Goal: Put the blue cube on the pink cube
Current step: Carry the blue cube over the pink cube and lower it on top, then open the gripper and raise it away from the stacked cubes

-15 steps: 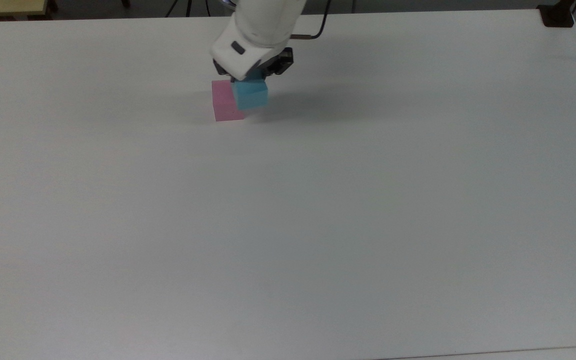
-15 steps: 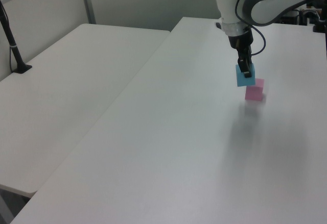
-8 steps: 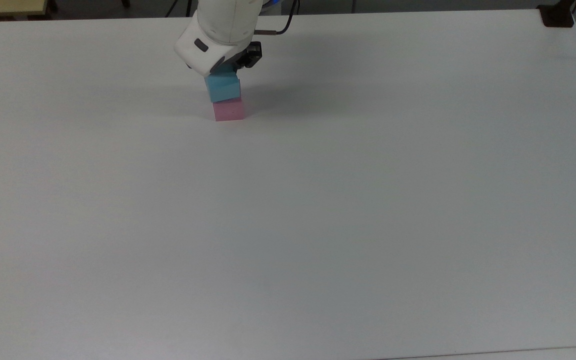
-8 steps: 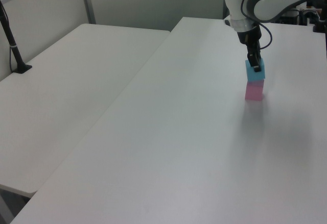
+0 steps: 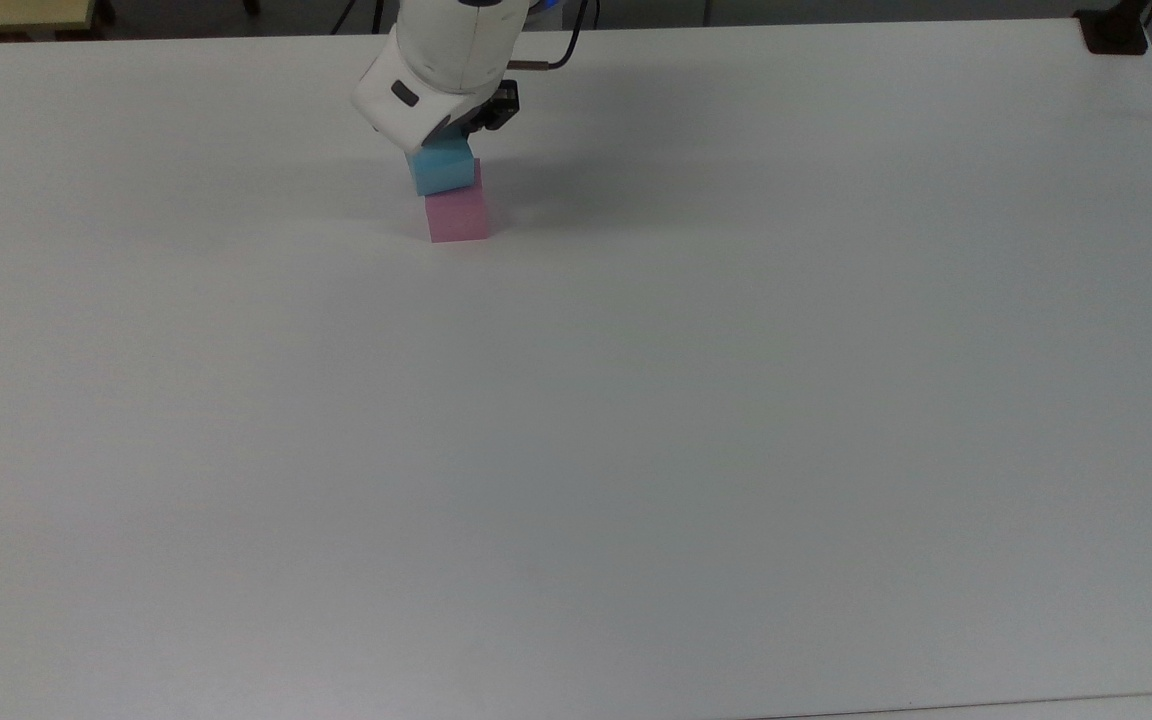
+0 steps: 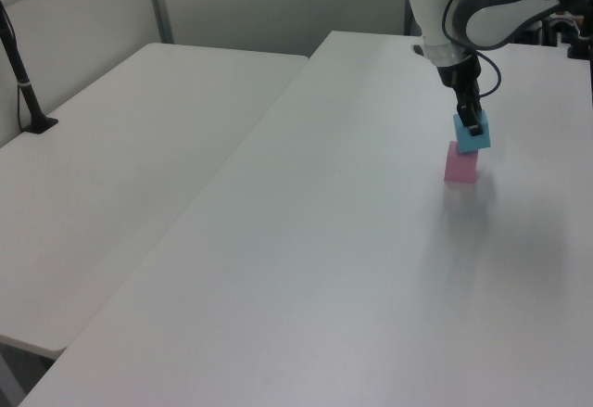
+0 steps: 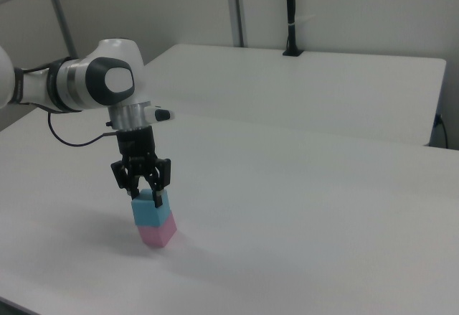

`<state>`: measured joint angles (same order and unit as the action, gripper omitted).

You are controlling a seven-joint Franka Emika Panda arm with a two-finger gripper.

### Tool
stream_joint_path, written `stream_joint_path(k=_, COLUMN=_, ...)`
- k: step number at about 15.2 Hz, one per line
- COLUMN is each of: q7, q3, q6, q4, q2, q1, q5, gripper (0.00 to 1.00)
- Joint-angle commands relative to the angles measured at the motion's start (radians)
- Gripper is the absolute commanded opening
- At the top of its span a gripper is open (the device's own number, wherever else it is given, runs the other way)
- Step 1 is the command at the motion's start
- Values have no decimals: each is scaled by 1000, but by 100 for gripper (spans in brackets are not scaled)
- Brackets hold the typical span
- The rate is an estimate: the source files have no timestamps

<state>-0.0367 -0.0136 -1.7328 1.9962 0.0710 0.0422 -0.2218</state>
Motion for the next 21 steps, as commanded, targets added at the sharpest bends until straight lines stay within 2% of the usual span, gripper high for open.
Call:
stream_joint_path(k=1, q7=15, q3=9, q6=-31, q4=29, q2=-30, q1=10, q5=-7, gripper=39)
stream_joint_path(k=2, q7=35, q3=9, q6=-45, q4=29, q2=-28, q1=10, q5=-5, gripper=54)
stream_joint_path(k=3, q7=56, q3=9, q6=-51, q4=29, q2=-27, q1=8, q5=-7, gripper=73)
stream_joint_path(k=5, q7=80, q3=9, q6=-70, q4=29, q2=-27, q1=8, q5=-5, gripper=77)
stream_joint_path(k=8, q7=101, q3=9, q6=-67, q4=27, q2=-27, q1=13, q5=-5, gripper=100)
stream_joint_path(k=11, q7=113, q3=9, q6=-48, q4=15, q2=-31, q1=15, q5=-5, gripper=100)
stream_joint_path(k=13, q7=123, q3=9, q6=19, q4=-38, q2=-45, q1=8, q5=2, gripper=100)
stream_joint_path(k=18, q7=120, q3=20, q6=174, q4=-259, q2=-88, q1=-27, q5=64, gripper=100)
stream_joint_path(k=20, q7=120, q3=47, q6=283, q4=-396, q2=-86, q1=-27, q5=87, gripper=100)
stream_joint_path(k=21, q7=121, q3=67, q6=286, q4=-433, q2=-91, q1=-27, q5=131, gripper=100)
